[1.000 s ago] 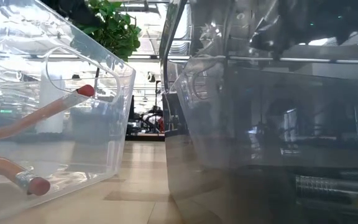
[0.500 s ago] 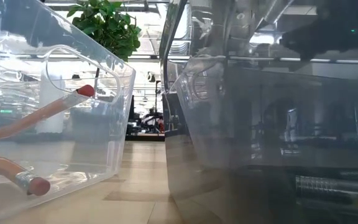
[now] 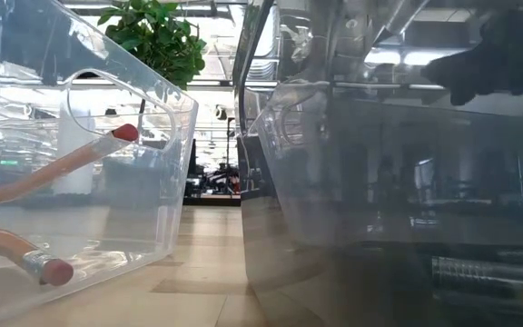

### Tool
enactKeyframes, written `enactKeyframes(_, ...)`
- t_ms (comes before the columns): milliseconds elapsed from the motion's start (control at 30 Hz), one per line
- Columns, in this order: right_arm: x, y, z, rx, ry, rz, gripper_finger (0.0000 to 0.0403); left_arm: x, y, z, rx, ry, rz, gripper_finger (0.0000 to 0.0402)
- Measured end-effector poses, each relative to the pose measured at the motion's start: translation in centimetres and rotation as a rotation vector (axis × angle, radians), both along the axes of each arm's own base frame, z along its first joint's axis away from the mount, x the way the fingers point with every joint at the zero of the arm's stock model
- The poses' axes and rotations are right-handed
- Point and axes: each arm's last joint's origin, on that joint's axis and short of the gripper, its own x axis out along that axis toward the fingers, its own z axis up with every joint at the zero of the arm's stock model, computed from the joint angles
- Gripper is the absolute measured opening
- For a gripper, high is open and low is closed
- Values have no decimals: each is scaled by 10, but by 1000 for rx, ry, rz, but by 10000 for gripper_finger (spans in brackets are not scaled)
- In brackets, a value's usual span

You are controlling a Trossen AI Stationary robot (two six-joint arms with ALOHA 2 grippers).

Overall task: Sort pens & pencils
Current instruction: Return to Home Position

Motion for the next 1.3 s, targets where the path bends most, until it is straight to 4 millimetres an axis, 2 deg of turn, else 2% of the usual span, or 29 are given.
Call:
enactKeyframes(200, 4, -2, -13, -12, -19, 4, 167, 12, 0, -25, 9, -14, -13, 86)
enactKeyframes(500, 4, -2, -16, 6, 0, 7, 166, 19, 0, -45, 40, 17, -44, 86)
enactKeyframes(867, 4, -2, -20, 24, 44, 2, 165, 20, 0, -47, 97, 62, -44, 86)
enactKeyframes(1300, 4, -2, -20, 25, 44, 2, 166, 20, 0, -47, 65, 40, -44, 86)
